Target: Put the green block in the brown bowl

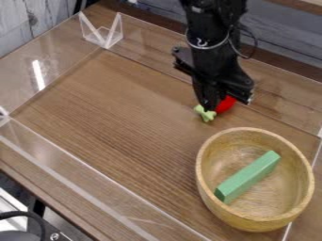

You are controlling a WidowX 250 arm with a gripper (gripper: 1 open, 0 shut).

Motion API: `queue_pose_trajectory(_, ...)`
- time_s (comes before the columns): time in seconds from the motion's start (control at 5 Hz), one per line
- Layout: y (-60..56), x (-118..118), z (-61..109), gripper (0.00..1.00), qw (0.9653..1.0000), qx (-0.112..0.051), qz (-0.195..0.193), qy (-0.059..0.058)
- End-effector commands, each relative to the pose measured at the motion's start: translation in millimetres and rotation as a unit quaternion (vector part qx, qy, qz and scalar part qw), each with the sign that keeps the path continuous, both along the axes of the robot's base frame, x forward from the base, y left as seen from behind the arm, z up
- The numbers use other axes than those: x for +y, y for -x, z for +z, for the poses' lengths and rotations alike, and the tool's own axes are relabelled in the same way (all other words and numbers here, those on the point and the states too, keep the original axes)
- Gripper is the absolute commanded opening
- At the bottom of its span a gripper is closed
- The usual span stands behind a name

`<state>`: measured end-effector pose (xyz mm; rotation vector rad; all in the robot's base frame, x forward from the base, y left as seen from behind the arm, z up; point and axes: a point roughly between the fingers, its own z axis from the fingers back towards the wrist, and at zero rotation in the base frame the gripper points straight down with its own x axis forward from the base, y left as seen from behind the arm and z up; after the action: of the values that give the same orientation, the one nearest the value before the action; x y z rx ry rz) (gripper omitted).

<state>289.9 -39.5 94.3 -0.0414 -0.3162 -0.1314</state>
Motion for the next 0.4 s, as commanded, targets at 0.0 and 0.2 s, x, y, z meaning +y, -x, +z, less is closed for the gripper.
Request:
queue_pose_trajectory(0.0,-7.6,1.1,7.3,0.00,0.9998,-0.018,0.002,-0.001)
queue_pose_trajectory(0.2,-9.0,2.6,3.7,0.00,0.9999,-0.015,0.004,-0.003)
